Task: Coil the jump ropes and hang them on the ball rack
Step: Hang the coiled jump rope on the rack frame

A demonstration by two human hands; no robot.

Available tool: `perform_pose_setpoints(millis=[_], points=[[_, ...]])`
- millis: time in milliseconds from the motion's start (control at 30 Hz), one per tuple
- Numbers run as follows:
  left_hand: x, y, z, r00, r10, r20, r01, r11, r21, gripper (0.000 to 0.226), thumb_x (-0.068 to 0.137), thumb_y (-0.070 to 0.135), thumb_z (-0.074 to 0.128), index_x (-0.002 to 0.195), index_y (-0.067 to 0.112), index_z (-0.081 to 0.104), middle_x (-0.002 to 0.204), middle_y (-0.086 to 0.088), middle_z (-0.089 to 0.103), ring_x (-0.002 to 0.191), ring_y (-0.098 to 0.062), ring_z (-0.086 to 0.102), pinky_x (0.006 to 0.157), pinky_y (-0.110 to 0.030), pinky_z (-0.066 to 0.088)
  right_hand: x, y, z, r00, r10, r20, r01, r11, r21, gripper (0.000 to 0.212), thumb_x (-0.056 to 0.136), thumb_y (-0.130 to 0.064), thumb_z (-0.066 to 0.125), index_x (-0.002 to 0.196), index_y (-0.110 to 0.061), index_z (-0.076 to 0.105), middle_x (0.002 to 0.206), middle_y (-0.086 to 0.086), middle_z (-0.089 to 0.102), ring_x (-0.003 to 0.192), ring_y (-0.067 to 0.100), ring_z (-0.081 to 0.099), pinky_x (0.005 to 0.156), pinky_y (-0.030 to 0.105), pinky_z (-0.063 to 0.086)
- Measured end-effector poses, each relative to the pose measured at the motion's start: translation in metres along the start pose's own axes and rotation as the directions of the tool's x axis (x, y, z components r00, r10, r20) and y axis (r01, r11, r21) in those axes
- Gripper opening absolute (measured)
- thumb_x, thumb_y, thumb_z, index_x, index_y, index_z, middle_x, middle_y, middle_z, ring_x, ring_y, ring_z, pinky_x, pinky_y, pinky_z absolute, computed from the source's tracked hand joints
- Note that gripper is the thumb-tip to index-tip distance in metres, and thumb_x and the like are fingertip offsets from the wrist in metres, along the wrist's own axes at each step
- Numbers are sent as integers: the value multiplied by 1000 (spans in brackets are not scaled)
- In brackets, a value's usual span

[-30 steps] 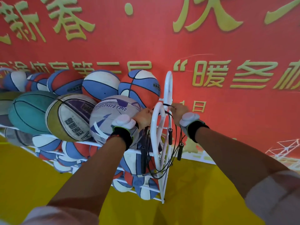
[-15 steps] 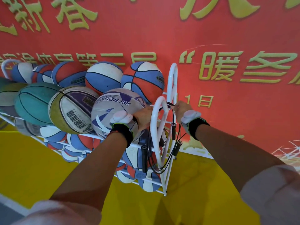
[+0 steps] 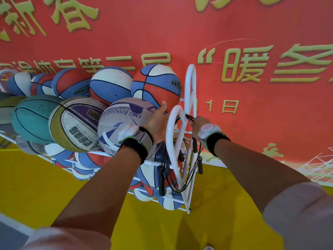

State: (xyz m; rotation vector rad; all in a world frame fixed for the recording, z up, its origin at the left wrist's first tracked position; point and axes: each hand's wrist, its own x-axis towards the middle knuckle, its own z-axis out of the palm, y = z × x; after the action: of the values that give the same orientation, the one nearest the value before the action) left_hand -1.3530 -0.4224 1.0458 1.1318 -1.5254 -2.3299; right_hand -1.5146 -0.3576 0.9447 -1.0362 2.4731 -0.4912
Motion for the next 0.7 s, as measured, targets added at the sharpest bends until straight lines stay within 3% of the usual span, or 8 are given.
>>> perform_pose_setpoints(millis=[100,133,200,267,333,467,600,700], points=[[-2,3,-3,1000,12,-25,-12,1000,22,87,90,77,31,143,9,45,137,-7,58,126,-20,53,109,-39,37,-3,0,-3,998,35,47,-39,997,74,31,100,-9,44,119,13,56,106,32,58,69,23,44,61,17,36],[0,4,-7,999,23,-27,-22,1000,12,94,87,80,33,146,9,43,143,-6,53,132,-21,48,115,-42,32,-7,0,-5,997,60,54,-64,996,66,24,100,-11,45,103,7,60,90,26,53,68,22,38,61,17,36],[7,4,-12,997,57,-48,-56,998,11,102,80,85,36,152,13,35,152,-6,45,140,-22,41,118,-48,26,-19,0,-11,996,70,62,-73,996,47,31,100,-8,41,70,-11,38,69,6,32,59,18,25,51,20,29],[3,8,-13,997,68,-42,-68,998,0,104,76,86,39,153,16,34,151,-6,47,139,-24,42,115,-52,30,-32,-1,-17,991,110,79,-113,993,36,35,100,-6,38,66,-7,28,63,11,28,55,18,14,51,25,18],[-5,12,-9,994,108,-27,-108,994,2,95,82,83,38,150,15,39,147,-4,50,135,-22,46,110,-46,37,-41,-3,-18,983,171,66,-176,981,80,27,99,-7,38,81,13,46,79,32,45,55,19,17,53,27,16],[-21,21,-1,975,221,-9,-220,973,69,77,93,69,39,145,13,47,148,-5,49,139,-25,42,103,-42,37,-69,-6,-11,977,208,52,-215,956,201,37,98,-7,39,64,2,45,69,25,40,55,23,48,61,28,24],[-47,20,6,929,353,114,-368,914,172,42,78,59,60,99,23,68,92,6,70,88,-16,65,78,-32,47,-122,-17,-16,971,233,-53,-204,922,329,35,95,-16,54,66,-31,41,72,-10,43,67,12,44,81,30,42],[-60,5,9,871,444,208,-490,801,344,60,86,43,65,139,20,52,145,-2,49,133,-21,46,108,-39,37,-165,-21,-12,949,302,-90,-233,866,443,34,95,-16,53,67,-32,43,73,-10,45,63,3,42,80,28,42]])
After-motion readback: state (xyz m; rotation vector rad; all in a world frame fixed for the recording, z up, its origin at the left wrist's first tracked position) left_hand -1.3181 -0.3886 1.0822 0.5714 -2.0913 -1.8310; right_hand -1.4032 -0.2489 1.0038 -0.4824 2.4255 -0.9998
